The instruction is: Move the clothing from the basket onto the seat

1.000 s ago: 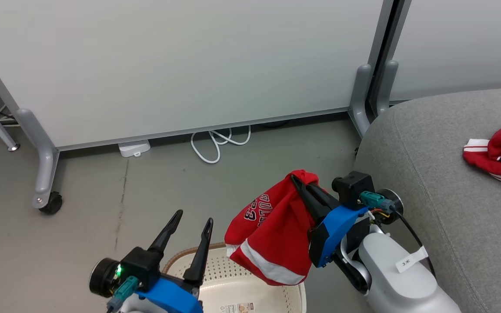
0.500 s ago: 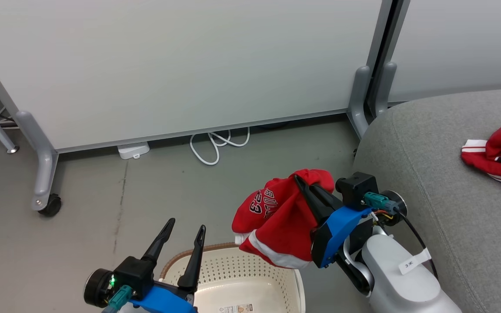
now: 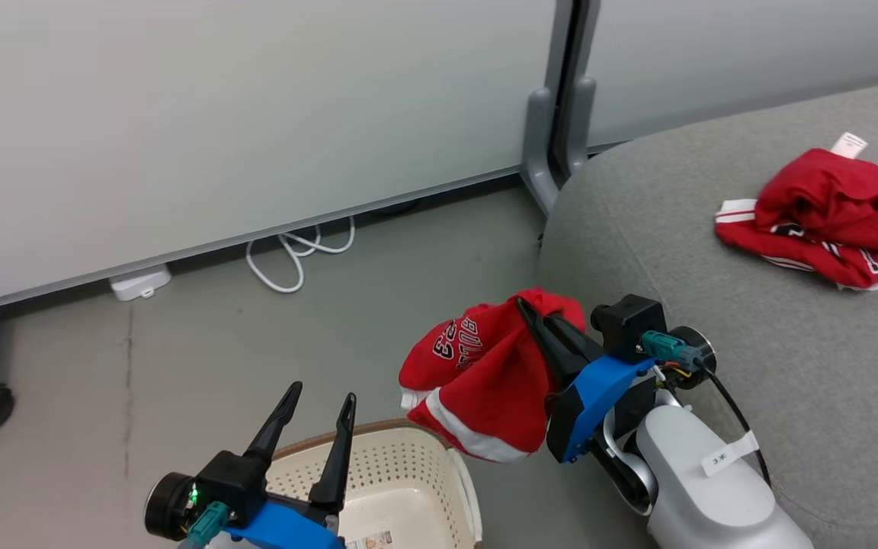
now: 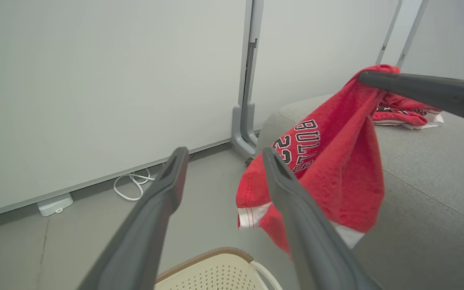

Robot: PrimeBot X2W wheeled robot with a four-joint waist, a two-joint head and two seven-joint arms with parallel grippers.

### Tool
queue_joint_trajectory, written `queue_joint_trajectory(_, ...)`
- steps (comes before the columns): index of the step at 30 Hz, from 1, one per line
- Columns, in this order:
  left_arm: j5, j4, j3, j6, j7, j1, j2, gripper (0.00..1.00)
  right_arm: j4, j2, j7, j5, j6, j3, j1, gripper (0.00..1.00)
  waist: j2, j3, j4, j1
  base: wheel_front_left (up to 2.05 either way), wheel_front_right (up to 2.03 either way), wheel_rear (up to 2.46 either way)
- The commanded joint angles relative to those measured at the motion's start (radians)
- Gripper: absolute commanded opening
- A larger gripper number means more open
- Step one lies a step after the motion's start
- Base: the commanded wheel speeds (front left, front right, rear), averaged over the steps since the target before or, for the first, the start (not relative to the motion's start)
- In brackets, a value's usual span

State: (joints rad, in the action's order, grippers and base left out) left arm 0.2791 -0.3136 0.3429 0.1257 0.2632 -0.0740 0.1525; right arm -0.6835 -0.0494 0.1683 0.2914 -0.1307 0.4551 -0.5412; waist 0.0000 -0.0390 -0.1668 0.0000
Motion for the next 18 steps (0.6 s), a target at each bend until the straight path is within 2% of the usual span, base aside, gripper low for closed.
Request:
queue_joint_trajectory(1,-0.006,0.006,0.003,0.007,0.002,-0.012,-0.001,1.00,0.004,-0.002,0.002,-0.003,0.000,-0.002,-0.001,0.00,0.0000,-0.013,-0.048,0.0000,0.00,0.00,0.00)
queue_joint_trajectory(11,0.001,0.010,0.021,0.007,0.002,-0.046,0.009,1.00,0.012,-0.002,0.010,0.004,0.000,-0.013,-0.001,0.00,0.0000,-0.043,-0.222,0.0000,0.00,0.00,0.00)
queue_joint_trajectory(18,0.002,0.010,0.033,0.008,0.002,-0.057,0.022,1.00,0.013,-0.002,0.019,0.012,0.000,-0.022,0.000,0.00,0.0000,-0.065,-0.314,0.0000,0.00,0.00,0.00)
